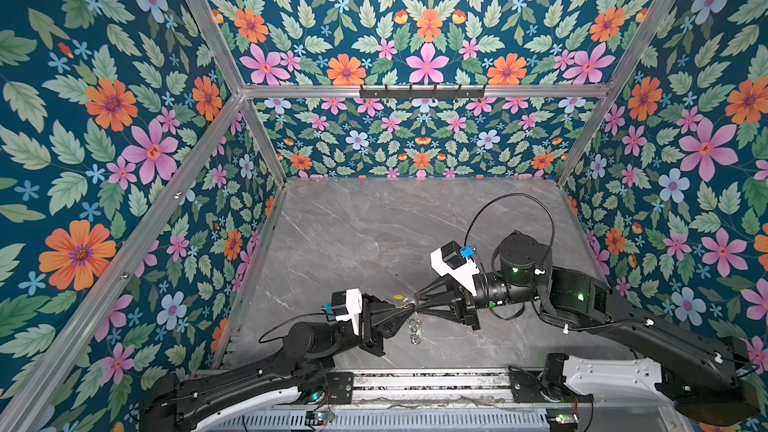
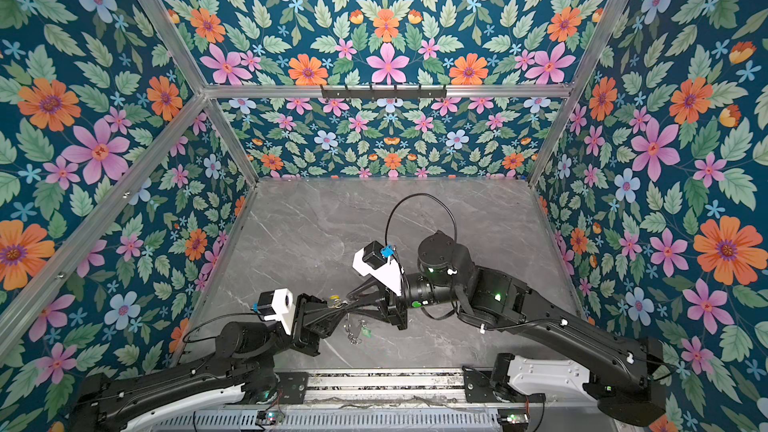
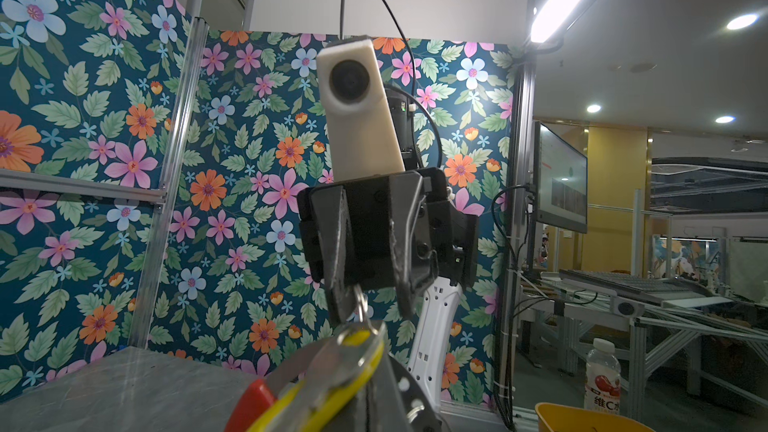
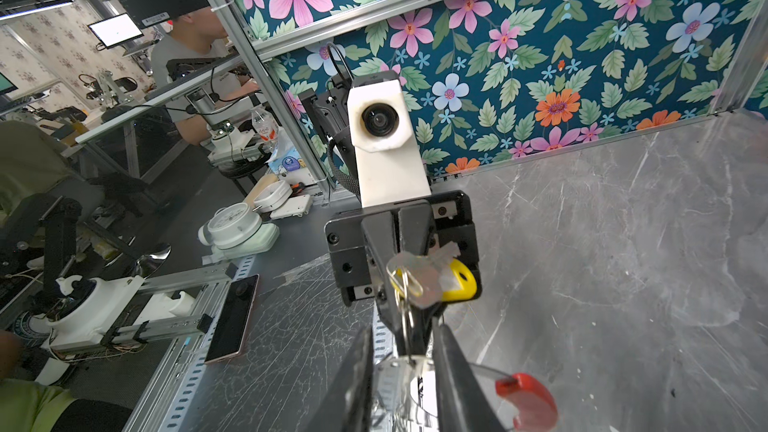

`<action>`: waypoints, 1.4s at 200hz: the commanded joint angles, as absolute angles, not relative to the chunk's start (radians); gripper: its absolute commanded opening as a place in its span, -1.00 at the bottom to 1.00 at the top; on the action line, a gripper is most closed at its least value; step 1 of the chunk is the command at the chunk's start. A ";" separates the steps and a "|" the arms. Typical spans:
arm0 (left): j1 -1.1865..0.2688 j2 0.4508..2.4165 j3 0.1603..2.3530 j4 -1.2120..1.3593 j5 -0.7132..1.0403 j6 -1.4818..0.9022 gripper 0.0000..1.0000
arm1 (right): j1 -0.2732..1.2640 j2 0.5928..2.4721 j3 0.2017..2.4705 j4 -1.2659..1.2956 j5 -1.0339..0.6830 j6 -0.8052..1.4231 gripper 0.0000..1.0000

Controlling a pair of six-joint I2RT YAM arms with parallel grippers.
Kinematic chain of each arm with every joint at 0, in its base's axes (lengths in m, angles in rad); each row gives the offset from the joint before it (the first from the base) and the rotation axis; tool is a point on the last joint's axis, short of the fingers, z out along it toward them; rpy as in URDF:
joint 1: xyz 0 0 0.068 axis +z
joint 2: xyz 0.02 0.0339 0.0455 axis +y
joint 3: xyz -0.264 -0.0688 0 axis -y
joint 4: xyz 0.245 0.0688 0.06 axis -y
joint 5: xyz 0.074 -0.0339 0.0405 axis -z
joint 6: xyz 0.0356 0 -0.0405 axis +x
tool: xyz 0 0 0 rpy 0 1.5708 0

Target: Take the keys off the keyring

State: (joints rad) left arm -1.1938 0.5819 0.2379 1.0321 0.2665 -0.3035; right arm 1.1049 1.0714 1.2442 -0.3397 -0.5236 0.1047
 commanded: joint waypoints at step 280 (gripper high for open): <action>-1.194 0.450 0.335 0.513 0.015 -0.345 -0.06 | 0.956 0.890 1.136 -0.506 -0.278 0.003 -1.00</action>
State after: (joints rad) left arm -1.1938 0.4774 0.2771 0.7399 0.1028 -0.3412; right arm 1.0069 0.9112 1.1702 -0.4847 -0.3054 0.0383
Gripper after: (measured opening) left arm 0.450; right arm 0.050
